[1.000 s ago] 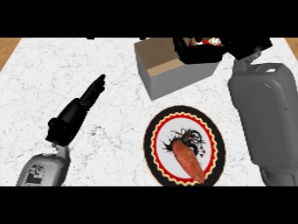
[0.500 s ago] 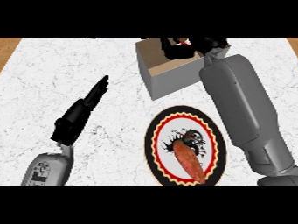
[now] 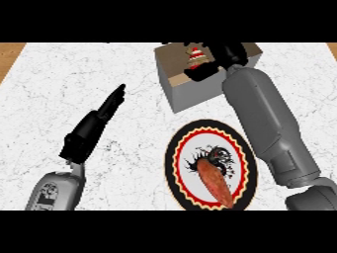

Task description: Pick the cupcake from the plate and place it in the cardboard box

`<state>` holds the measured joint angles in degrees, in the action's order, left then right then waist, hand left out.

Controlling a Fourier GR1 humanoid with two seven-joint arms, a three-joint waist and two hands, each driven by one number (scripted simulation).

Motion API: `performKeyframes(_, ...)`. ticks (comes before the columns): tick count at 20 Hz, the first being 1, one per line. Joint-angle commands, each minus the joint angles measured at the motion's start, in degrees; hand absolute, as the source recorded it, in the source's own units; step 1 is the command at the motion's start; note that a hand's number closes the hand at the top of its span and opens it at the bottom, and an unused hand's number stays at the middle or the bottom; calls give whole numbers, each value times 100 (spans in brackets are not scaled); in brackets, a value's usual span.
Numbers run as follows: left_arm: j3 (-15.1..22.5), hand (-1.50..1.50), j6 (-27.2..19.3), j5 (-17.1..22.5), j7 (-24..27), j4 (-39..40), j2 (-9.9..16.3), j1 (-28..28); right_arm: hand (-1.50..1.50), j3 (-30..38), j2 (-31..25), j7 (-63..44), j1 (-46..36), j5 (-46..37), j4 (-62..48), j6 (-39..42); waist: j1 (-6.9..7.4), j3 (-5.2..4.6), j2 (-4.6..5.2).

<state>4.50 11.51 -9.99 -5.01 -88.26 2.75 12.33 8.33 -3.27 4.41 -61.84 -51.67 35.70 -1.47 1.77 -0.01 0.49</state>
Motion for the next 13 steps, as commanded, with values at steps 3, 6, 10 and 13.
performKeyframes(3,57,0,-79,-92,12,171,-107,191,-150,697,174,661,-243,717,-735,-311,36,5,52)
performKeyframes(6,146,0,-98,-172,14,-58,-77,-104,-150,1272,14,1226,-68,1316,-550,-568,41,11,41)
performKeyframes(10,-151,0,195,216,67,-116,138,-189,-150,2047,-282,1302,-384,2252,-459,2,9,9,9)
performKeyframes(13,48,0,-21,-21,151,4,-67,-166,-150,2479,-845,1821,-179,2715,-688,472,-18,11,43)
